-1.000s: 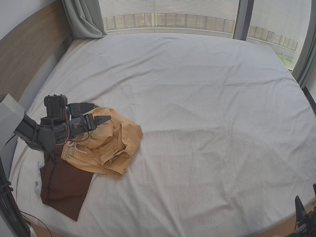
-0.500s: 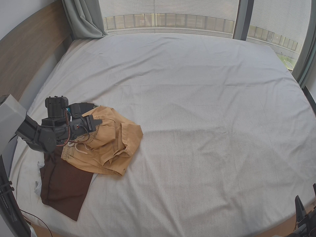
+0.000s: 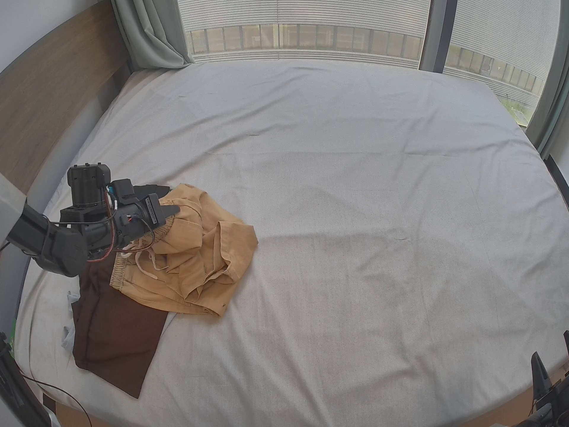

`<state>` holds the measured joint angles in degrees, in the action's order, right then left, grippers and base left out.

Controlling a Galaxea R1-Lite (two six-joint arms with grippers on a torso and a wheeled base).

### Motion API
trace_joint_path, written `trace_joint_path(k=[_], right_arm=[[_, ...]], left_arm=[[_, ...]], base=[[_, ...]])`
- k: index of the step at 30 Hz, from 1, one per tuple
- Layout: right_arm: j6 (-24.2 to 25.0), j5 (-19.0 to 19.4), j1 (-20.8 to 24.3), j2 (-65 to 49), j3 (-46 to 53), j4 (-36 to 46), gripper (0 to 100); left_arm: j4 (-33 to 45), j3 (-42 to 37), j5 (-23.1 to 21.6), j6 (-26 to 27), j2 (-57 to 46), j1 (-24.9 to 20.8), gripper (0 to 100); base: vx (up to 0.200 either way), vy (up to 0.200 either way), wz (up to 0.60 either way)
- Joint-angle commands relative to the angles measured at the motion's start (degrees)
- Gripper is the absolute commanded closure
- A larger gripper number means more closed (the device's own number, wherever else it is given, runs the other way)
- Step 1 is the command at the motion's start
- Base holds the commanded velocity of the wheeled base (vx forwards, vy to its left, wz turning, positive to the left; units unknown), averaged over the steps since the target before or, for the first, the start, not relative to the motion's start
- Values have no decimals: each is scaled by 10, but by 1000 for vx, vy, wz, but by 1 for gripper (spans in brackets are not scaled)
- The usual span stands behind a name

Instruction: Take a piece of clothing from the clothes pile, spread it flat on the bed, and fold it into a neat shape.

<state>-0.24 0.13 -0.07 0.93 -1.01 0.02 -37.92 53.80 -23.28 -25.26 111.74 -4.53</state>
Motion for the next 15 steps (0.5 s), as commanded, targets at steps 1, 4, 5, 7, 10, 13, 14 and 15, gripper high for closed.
trace_joint_path(k=[1, 4, 5, 7, 10, 13, 14, 15], right_arm=[[0, 0, -1, -5, 10, 0, 0], [0, 0, -1, -5, 9, 0, 0], [0, 0, -1, -5, 10, 1, 0], [0, 0, -1, -5, 10, 0, 0], [0, 0, -1, -5, 9, 0, 0], [0, 0, 0, -5, 10, 0, 0], [0, 0, 0, -5, 10, 0, 0], [0, 0, 0, -5, 10, 0, 0]], left_arm=[[-1, -30, 1, -1, -59, -4, 100], [0, -48, 0, 0, -90, -11, 100], [0, -53, -3, 2, -98, -14, 100], [0, -66, -4, 1, -117, -21, 100], [2, -84, -4, 1, -137, -34, 100], [-2, -104, -1, 9, -145, -38, 100], [-3, -106, -1, 12, -146, -38, 100], [-4, -109, -2, 16, -151, -38, 100]], base=[[0, 0, 0], [0, 0, 0], [0, 0, 0], [0, 0, 0], [0, 0, 0], [0, 0, 0], [0, 0, 0], [0, 0, 0]])
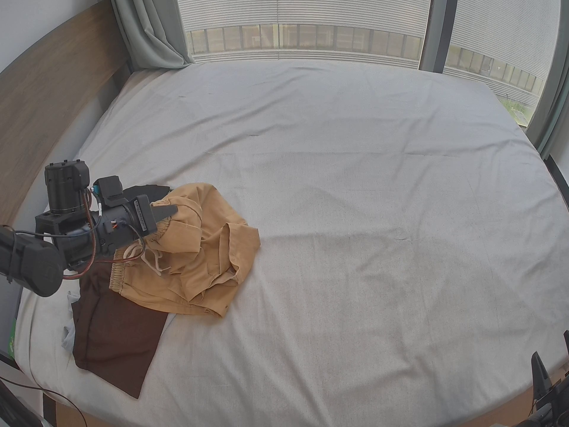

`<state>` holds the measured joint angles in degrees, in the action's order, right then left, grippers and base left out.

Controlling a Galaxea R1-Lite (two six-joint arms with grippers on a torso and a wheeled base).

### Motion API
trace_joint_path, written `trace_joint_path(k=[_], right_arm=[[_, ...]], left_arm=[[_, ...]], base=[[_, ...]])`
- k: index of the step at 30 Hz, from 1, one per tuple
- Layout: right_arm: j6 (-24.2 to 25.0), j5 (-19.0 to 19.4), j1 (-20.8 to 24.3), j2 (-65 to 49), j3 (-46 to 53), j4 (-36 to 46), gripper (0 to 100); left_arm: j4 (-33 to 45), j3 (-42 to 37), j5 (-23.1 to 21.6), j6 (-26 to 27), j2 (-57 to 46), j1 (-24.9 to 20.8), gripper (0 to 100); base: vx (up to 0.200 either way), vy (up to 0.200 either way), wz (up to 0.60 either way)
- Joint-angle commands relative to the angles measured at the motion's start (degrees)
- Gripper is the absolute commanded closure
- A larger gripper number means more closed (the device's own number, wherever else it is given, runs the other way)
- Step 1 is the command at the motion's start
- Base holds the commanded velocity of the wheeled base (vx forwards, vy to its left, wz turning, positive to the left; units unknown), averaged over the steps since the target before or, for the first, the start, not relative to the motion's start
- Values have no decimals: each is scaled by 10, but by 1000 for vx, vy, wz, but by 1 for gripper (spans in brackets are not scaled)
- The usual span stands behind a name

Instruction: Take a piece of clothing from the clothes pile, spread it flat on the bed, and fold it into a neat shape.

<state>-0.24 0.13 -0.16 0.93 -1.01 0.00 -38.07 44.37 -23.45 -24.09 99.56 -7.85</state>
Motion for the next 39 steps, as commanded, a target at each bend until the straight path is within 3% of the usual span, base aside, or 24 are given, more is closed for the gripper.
trace_joint_path(k=[1, 13, 24, 39], right_arm=[[0, 0, 1, -5, 10, 0, 0], [0, 0, 0, -5, 10, 0, 0], [0, 0, 0, -5, 10, 0, 0], [0, 0, 0, -5, 10, 0, 0]], left_arm=[[-2, -17, -1, 5, -33, -5, 100], [-45, -37, 14, -6, -62, -59, 100], [-68, -48, 78, -90, -85, -129, 100], [-75, -41, 170, -138, -96, -214, 100]], base=[[0, 0, 0], [0, 0, 0], [0, 0, 0], [0, 0, 0]])
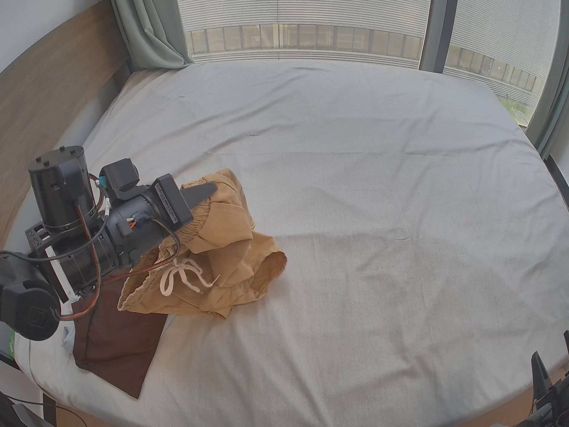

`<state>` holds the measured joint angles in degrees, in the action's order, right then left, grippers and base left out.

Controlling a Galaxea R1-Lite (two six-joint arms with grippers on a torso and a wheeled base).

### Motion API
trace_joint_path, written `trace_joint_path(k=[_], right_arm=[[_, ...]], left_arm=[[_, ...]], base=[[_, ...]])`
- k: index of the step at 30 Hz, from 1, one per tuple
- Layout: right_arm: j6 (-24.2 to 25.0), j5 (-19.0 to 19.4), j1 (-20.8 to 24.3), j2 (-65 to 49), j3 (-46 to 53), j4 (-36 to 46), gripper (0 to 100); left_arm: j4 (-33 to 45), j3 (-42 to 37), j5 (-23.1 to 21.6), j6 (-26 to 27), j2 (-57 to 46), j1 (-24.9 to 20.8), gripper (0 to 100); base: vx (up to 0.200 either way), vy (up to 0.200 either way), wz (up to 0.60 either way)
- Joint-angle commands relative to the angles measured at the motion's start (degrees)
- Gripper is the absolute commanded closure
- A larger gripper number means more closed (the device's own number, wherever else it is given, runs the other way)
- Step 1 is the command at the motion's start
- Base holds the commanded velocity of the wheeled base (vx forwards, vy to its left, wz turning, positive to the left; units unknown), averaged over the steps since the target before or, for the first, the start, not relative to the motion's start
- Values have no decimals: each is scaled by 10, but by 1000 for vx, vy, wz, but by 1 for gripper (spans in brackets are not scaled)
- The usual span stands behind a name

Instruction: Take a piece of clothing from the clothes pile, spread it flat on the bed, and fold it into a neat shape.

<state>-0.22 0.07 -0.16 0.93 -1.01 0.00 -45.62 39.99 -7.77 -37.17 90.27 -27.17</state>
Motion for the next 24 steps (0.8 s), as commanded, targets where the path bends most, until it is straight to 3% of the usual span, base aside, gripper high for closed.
trace_joint_path(k=[1, 24], right_arm=[[0, 1, 0, -5, 10, 0, 0], [0, 0, 0, -5, 10, 0, 0]], left_arm=[[0, 3, 19, -11, -4, -27, 100], [-2, 40, 26, -123, 26, -149, 100]], base=[[0, 0, 0], [0, 0, 0]])
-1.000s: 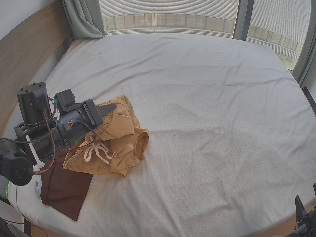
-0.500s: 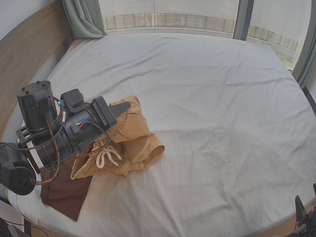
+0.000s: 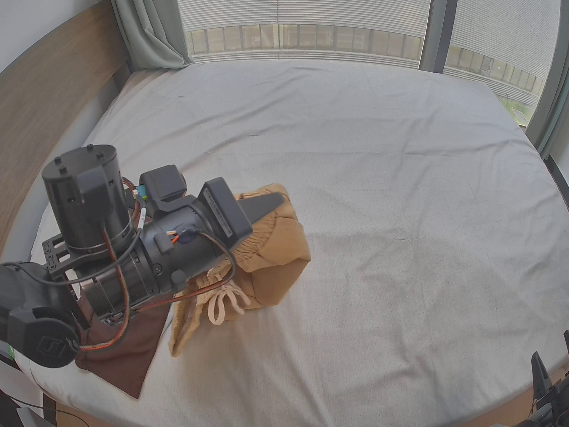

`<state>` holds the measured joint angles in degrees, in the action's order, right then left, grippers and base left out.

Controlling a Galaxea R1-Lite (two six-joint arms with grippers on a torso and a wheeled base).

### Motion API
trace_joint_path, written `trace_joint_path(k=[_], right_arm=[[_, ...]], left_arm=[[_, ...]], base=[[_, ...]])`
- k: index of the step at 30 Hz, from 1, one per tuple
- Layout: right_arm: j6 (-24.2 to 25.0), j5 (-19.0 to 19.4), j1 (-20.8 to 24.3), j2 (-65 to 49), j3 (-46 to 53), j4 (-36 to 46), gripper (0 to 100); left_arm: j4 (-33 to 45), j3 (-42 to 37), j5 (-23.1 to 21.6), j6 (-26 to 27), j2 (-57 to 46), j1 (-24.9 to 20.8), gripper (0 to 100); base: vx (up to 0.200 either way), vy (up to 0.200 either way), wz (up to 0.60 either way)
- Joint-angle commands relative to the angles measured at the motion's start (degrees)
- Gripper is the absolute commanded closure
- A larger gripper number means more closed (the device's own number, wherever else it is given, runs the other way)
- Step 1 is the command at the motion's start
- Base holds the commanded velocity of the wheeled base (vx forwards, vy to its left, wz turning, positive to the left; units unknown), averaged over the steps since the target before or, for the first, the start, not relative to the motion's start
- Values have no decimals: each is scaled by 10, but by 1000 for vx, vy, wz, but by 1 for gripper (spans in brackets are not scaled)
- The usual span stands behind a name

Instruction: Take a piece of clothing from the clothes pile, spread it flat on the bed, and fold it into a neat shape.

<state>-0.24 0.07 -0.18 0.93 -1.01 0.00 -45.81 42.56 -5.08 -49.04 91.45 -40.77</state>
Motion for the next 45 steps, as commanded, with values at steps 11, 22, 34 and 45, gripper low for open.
trace_joint_path(k=[11, 22, 34, 45], right_arm=[[0, 1, 0, -5, 9, 0, 0], [0, 1, 0, -5, 10, 0, 0], [0, 1, 0, -5, 10, 0, 0], [0, 1, 0, -5, 10, 0, 0]], left_arm=[[1, 48, -46, -6, 75, -48, 100], [-1, 101, -109, -18, 139, -73, 100], [-1, 151, -212, -25, 135, -99, 100], [-1, 329, -201, -160, 111, -143, 100]], base=[[0, 0, 0], [0, 0, 0], [0, 0, 0], [0, 0, 0]])
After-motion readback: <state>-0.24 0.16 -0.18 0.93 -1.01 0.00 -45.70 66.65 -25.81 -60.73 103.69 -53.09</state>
